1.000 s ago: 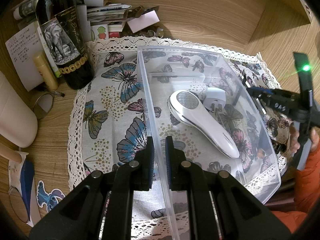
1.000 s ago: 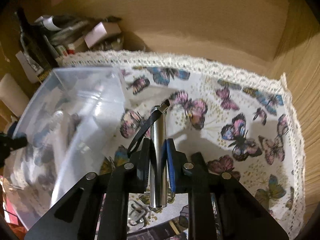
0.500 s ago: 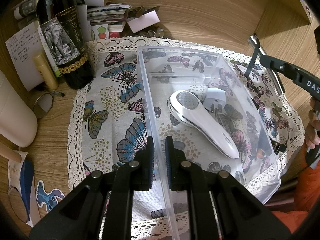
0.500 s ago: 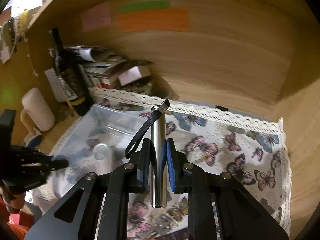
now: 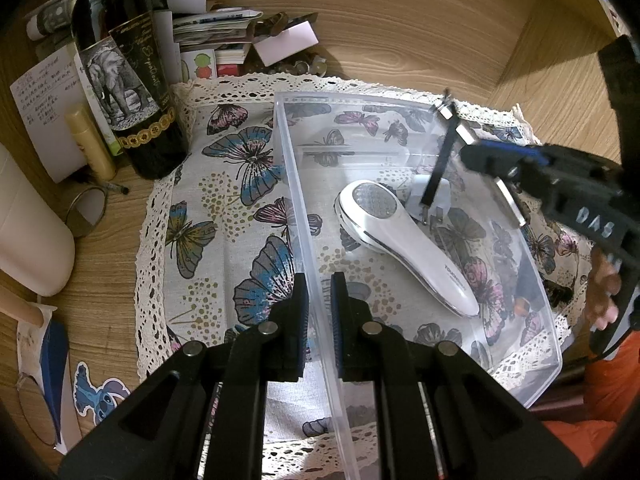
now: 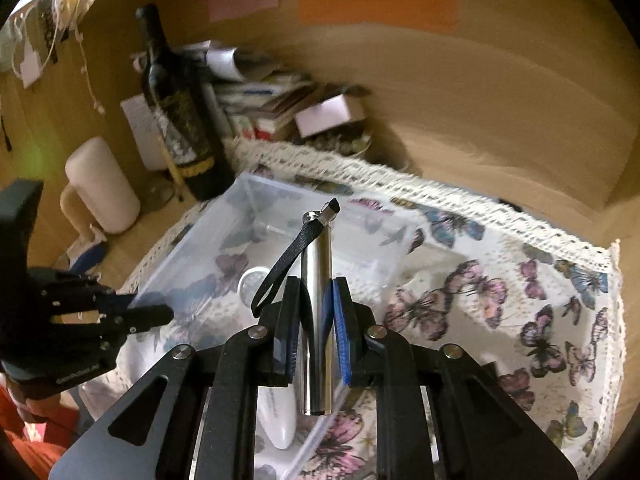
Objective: Organize rigid objects
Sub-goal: 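Lay the silver pen into the box along the device, release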
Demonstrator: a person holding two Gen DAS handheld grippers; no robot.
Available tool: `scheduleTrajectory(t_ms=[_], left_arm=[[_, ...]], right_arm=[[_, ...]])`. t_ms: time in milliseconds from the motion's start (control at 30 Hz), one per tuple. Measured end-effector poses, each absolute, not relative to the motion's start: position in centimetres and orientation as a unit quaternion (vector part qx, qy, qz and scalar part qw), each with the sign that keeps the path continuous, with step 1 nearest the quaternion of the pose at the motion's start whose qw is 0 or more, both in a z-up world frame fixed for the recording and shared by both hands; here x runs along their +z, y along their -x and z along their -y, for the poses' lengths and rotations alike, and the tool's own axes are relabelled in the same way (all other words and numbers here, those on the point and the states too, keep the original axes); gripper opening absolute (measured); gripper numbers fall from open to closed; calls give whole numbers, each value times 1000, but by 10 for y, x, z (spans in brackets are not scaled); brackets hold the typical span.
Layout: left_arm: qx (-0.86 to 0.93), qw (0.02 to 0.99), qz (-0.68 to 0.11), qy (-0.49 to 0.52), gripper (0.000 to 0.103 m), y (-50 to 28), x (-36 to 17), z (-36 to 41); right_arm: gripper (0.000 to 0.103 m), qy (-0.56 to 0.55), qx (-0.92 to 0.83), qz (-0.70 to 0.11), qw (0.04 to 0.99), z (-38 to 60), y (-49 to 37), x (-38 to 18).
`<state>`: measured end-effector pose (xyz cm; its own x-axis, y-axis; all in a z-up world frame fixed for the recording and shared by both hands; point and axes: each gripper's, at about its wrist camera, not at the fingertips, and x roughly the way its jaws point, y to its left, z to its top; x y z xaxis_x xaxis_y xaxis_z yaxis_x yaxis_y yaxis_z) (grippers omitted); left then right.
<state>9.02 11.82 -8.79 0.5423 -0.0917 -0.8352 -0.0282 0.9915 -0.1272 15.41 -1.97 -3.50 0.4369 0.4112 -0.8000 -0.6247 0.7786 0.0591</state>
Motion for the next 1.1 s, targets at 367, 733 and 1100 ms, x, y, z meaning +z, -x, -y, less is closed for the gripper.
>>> scheduleTrajectory(t_ms=[367, 733, 1100], left_arm=[[-22, 877, -476, 65, 11, -90, -89, -120], [-23, 877, -476, 65, 11, -91, -89, -120], [-23, 877, -475, 65, 11, -91, -89, -120]], right_arm=[[14, 157, 300, -465, 818, 2, -156, -63], [15, 158, 307, -464, 815, -1, -153, -63], [19, 132, 288, -439, 841, 29, -156, -32]])
